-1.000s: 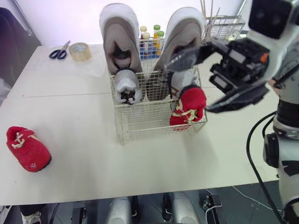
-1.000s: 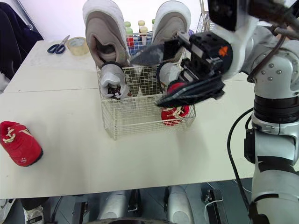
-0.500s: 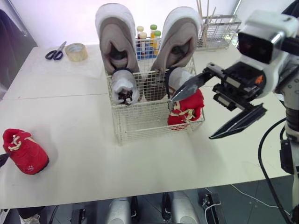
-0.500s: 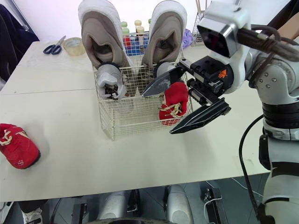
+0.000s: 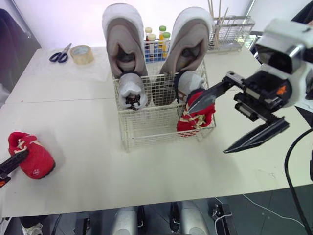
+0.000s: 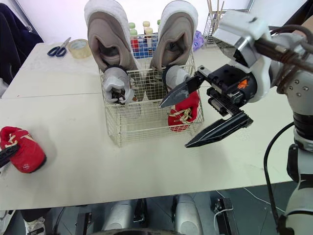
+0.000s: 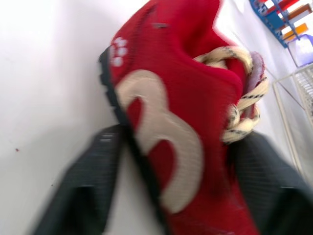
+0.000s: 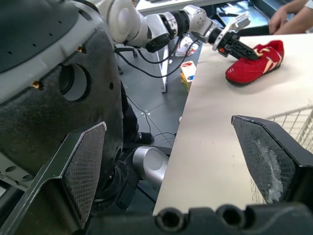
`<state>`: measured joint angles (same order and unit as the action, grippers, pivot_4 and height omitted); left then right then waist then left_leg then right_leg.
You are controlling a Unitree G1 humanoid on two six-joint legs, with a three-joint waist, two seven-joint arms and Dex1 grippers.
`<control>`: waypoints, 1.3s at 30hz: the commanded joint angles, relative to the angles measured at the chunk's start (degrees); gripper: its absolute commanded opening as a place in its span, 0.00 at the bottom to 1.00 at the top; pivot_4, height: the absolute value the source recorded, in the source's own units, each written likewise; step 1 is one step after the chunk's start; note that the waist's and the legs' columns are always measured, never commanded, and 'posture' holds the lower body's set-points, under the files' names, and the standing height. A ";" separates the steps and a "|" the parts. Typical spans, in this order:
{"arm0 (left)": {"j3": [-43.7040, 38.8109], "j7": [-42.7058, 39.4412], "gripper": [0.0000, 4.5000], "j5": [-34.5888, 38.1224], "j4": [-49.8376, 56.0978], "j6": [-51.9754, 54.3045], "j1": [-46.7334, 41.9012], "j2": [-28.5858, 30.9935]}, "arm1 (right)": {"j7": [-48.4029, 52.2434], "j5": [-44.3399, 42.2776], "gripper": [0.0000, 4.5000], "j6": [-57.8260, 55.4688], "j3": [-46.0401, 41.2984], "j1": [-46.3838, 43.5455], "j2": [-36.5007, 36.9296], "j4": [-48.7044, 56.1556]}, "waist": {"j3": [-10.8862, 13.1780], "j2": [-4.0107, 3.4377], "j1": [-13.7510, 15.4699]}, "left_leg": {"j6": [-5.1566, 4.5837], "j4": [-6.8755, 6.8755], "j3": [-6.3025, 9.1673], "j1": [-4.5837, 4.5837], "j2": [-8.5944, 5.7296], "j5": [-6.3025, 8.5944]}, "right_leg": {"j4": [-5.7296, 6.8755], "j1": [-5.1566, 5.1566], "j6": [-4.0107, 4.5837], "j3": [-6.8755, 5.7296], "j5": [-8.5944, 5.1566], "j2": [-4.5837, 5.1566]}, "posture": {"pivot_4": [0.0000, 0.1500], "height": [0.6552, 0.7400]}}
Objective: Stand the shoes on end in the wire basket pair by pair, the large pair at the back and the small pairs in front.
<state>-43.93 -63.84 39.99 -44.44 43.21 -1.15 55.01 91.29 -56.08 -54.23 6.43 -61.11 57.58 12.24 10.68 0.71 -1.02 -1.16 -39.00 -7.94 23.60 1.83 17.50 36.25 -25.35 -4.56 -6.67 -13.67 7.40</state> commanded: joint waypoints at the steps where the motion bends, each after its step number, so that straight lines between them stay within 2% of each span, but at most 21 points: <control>1: -0.09 -0.74 0.28 0.00 -0.01 -0.59 -0.23 0.29 | -1.16 0.56 1.00 -0.05 -2.60 0.50 0.59 1.66 | 0.01 -0.01 0.10 | 0.00 0.00 -0.01 0.00 -0.01 0.00 | 0.00 0.00 0.00 -0.02 0.00 0.02 | 1.00 1.00; 4: -1.19 0.30 0.02 0.36 0.89 -1.06 0.05 -0.17 | -2.10 1.04 1.00 -0.04 -2.93 1.24 0.07 1.80 | 0.00 -0.01 0.09 | 0.00 -0.01 0.00 0.00 0.00 0.00 | 0.01 0.01 0.00 -0.05 0.00 0.02 | 1.00 1.00; 8: -6.37 2.61 0.00 3.45 7.85 -0.27 2.46 -1.11 | -3.93 1.76 1.00 0.30 -3.62 2.78 -0.60 1.50 | 0.00 0.01 -0.03 | 0.00 -0.02 0.00 0.00 0.01 0.00 | 0.02 0.01 0.00 -0.06 0.00 0.03 | 1.00 1.00; 11: -11.25 5.34 0.00 7.09 18.11 1.14 4.41 -2.95 | -5.60 2.16 1.00 0.37 -4.57 3.79 -0.79 1.07 | 0.01 0.05 -0.06 | 0.00 -0.02 0.00 0.00 0.00 0.00 | 0.02 0.02 0.00 -0.07 0.00 0.04 | 1.00 1.00; 15: -15.88 21.95 0.00 17.29 48.96 5.48 0.27 -7.63 | -10.05 2.69 1.00 -0.26 -7.09 4.12 -1.64 -1.95 | -0.03 0.21 0.59 | 0.00 -0.09 0.04 0.01 -0.02 0.00 | 0.02 0.13 0.01 -0.11 0.01 0.12 | 1.00 1.00; 19: -12.01 38.67 0.00 27.03 69.87 2.27 -9.92 -12.48 | -10.34 5.92 1.00 2.29 -6.79 2.92 -2.50 -6.18 | -0.05 0.24 0.32 | -0.01 -0.15 0.11 -0.03 -0.14 -0.01 | -0.05 0.59 -0.07 -0.15 0.10 0.21 | 1.00 1.00; 23: -0.19 51.22 0.00 23.88 80.94 -0.29 -20.61 -11.56 | -8.18 10.26 1.00 6.64 -5.06 0.10 -4.06 -11.83 | -0.04 0.18 -0.08 | -0.29 -0.15 -0.01 -0.17 -0.20 -0.15 | -0.09 0.71 -0.20 -0.19 0.16 0.13 | 1.00 1.00; 26: 9.45 57.01 0.00 21.66 83.22 -2.16 -31.28 -11.91 | -6.78 13.32 1.00 9.53 -4.13 -1.40 -5.61 -15.51 | -0.04 0.18 0.26 | -0.26 -0.25 -0.02 -0.18 0.03 -0.18 | -0.07 0.75 -0.20 -0.27 0.16 -0.38 | 1.00 1.00; 30: 23.30 57.61 0.00 9.49 84.86 -6.75 -39.01 -13.50 | -5.90 16.19 1.00 11.85 -4.47 -2.46 -6.21 -19.35 | -0.04 0.18 0.48 | -0.23 -0.28 -0.02 -0.18 0.01 -0.21 | -0.07 0.79 -0.21 -0.25 0.16 -0.50 | 1.00 1.00; 34: 32.55 55.40 0.00 -1.36 83.84 -14.44 -38.57 -18.02 | -6.78 17.26 1.00 10.88 -6.09 -1.53 -4.66 -19.76 | -0.04 0.19 0.62 | -0.24 -0.29 -0.05 -0.17 -0.01 -0.21 | -0.08 0.80 -0.23 -0.26 0.16 -0.59 | 1.00 1.00; 39: 36.91 52.41 0.00 -7.68 82.40 -21.18 -34.18 -23.64 | -9.03 15.83 1.00 6.67 -9.62 1.58 -0.62 -17.44 | -0.03 0.20 0.75 | -0.23 -0.30 -0.04 -0.16 0.06 -0.22 | -0.11 0.80 -0.24 -0.27 0.15 -0.60 | 1.00 1.00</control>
<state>-7.36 -11.00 34.90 36.89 25.60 -35.07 32.19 83.01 -39.07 -46.31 -0.07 -59.44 55.52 -7.47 10.65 0.90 -0.27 -1.40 -39.34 -7.98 23.44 1.90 17.28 36.14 -24.55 -4.79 -6.94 -13.52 6.79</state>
